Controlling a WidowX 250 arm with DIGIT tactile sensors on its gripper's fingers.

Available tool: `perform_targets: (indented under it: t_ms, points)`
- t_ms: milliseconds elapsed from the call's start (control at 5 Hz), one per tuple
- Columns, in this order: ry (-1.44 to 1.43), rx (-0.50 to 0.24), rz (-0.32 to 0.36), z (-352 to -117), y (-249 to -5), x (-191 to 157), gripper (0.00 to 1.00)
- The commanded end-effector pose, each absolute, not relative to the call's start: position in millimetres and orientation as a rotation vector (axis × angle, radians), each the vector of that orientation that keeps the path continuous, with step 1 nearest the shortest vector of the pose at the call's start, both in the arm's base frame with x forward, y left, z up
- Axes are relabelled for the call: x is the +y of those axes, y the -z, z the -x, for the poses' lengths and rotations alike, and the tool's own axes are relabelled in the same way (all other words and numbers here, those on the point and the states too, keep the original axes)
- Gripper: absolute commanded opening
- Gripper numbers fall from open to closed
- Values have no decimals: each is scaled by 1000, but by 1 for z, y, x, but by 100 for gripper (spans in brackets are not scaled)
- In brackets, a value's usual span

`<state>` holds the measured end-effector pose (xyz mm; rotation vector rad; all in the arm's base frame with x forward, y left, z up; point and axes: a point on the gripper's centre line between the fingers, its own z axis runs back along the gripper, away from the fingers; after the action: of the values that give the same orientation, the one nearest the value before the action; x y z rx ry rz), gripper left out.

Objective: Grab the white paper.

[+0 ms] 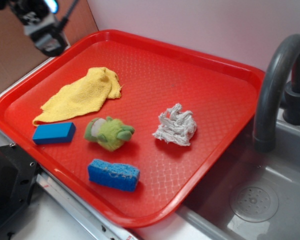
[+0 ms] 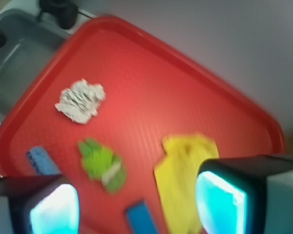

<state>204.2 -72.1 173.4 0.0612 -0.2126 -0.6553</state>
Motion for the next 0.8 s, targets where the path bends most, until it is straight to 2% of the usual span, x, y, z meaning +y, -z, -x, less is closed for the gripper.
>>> perform_targets:
  t_ms: [0,400,600]
  points:
    - [984,-302,75,-233,-147,-121,100]
    - [1072,-217,126,-252,-106,-139,100]
    - [1076,-162,127,-257,-84,-144,100]
